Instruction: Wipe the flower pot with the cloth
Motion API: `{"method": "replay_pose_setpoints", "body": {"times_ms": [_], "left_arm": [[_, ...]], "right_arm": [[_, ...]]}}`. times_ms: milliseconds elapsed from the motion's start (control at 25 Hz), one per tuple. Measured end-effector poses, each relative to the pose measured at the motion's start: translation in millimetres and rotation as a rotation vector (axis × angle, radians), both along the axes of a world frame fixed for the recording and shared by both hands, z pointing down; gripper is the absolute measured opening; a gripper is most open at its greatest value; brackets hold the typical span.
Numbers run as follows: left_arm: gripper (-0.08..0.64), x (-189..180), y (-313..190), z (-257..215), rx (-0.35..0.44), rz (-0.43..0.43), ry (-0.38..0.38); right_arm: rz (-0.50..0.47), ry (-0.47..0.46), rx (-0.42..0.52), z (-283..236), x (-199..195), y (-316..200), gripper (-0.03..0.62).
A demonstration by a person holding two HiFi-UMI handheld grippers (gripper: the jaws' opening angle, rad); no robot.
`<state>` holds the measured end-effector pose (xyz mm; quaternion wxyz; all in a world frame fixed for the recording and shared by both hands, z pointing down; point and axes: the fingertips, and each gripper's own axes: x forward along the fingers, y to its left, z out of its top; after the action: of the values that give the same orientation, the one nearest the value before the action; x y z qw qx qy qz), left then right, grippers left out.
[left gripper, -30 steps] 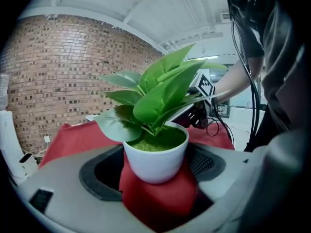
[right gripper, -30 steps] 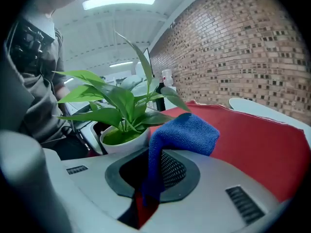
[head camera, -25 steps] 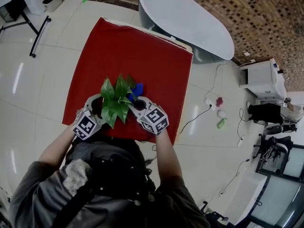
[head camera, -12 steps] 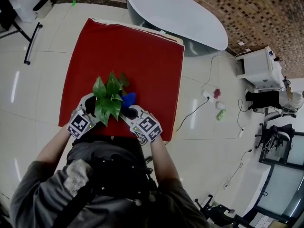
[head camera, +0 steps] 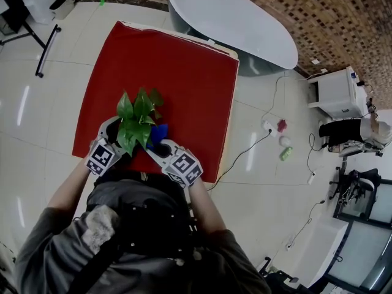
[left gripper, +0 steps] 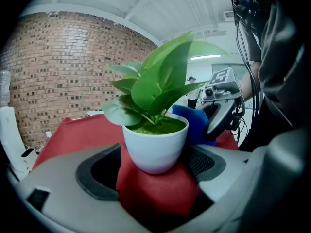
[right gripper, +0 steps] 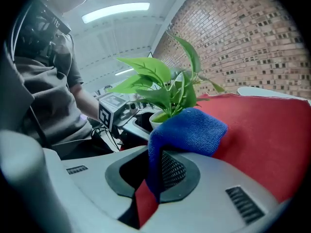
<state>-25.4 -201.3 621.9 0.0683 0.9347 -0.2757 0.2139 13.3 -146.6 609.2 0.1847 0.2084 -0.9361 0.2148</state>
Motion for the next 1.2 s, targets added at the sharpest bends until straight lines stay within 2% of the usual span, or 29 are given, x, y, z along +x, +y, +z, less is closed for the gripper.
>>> {"method": "replay_pose_setpoints", "body": {"times_ms": [120, 280, 400, 520, 720, 880, 1040, 1200], "left_arm": [[0.446, -10.1, 10.3, -5.4, -0.019, -0.057, -0.003], [0.446, -15.0, 20.9, -27.6, -0.001, -0.116, 0.019], [0.446, -15.5, 25.0, -37.3, 0.026, -0.124, 0.002], [0.446, -21.9, 24.2, -34.5, 0.031, -0.126, -0.02], [0.446, -23.9, 20.6, -28.4, 0.026, -0.152, -0.01], [0.46, -19.0, 9.3, -32.0, 0.008, -0.199, 0.035], [0.46, -18.3, -1.1, -24.9, 0.029, -0.233, 0.003], [0.454, -17.2, -6.5, -18.8, 0.041, -0.244, -0.021]], "right_arm": [[-0.025, 0.005, 0.003, -5.0, 1.8, 4.5, 0.066], [-0.11, 0.021, 0.003, -9.9, -10.0, 17.5, 0.066], [-0.185, 0.029, 0.0, -13.5, -25.9, 28.6, 0.066], [-0.207, 0.035, -0.004, -11.5, -34.8, 31.7, 0.066], [-0.154, 0.025, -0.03, -16.5, -17.4, 38.9, 0.066], [-0.038, 0.063, -0.043, -14.1, 17.2, 26.8, 0.066], [0.044, 0.12, 0.004, -7.1, 35.4, -10.1, 0.066], [0.066, 0.164, 0.067, -6.6, 33.8, -49.9, 0.066]]}}
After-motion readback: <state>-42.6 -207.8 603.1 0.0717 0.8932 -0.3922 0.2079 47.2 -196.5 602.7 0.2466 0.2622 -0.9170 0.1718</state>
